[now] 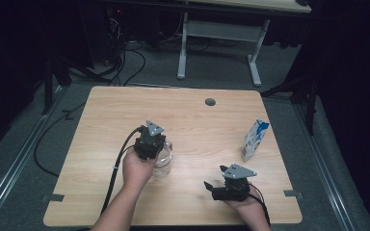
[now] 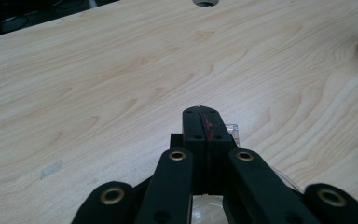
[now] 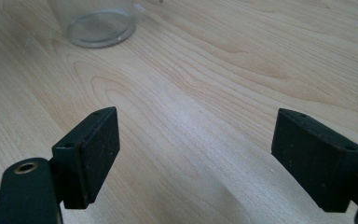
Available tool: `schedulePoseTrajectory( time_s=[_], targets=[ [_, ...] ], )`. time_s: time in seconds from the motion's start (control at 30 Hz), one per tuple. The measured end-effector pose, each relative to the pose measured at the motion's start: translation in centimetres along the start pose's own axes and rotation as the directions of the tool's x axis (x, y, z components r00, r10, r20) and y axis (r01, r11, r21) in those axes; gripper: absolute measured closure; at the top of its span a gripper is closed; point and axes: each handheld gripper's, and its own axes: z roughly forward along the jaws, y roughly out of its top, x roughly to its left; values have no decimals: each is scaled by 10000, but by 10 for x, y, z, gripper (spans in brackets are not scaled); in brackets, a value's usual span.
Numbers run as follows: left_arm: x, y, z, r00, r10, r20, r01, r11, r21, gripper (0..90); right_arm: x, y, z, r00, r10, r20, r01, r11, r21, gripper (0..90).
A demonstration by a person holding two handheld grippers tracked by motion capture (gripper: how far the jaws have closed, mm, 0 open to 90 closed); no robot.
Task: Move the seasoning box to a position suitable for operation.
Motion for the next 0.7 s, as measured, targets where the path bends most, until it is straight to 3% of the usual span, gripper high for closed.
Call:
schedulePoseTrajectory(
  time_s=[0.43,0.6,0.7],
  targets=[
    [8,-3,-8,9996,-241,158,246,9992,-317,900,1,0,2,10000,-59,14,59,10000,55,156],
    [17,-12,-21,9986,-404,346,426,9970,-651,900,0,-1,2,10000,-35,48,35,9999,95,156],
    [21,-16,-27,9993,-326,163,338,9960,-829,900,0,-1,3,10000,-35,59,35,9999,95,157]
  ],
)
